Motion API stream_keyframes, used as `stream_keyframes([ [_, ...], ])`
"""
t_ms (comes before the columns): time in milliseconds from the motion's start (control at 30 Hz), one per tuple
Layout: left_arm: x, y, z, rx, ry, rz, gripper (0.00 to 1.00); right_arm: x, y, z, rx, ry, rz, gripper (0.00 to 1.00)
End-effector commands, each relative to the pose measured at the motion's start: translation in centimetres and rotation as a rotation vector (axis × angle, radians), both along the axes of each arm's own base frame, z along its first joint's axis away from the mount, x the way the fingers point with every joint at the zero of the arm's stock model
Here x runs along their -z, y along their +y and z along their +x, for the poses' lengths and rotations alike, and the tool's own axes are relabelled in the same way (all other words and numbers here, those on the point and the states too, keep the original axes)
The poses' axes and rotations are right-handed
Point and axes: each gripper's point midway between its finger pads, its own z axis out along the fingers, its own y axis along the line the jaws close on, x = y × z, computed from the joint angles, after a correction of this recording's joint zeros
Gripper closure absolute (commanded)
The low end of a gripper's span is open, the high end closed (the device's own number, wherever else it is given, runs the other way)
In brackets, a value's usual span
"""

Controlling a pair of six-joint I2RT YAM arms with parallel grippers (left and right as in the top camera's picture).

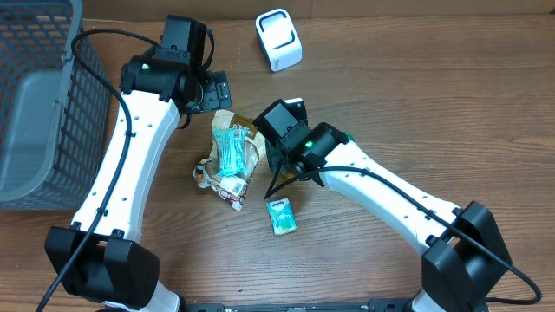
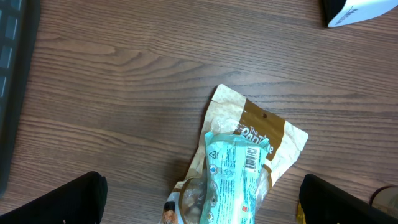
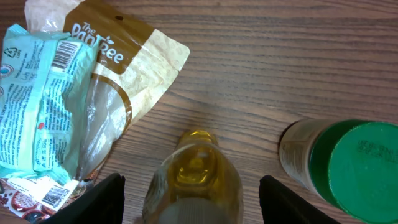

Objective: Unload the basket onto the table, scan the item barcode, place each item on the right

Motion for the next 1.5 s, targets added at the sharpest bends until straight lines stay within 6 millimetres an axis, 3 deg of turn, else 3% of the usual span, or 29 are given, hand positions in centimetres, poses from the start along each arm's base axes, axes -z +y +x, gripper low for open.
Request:
stream_keyframes([
  [0,-1.1,-0.1,0.2,0.016,-0.029,0.009,0.0,-0.7,0.0,0.5,0.004,-0.018,0.017,0.34],
  [1467,-1.1,-0.1,0.2,0.015,-0.029,0.009,0.0,0.7,-0.3,0.8,0.014,-0.025,-0.008,0.35],
])
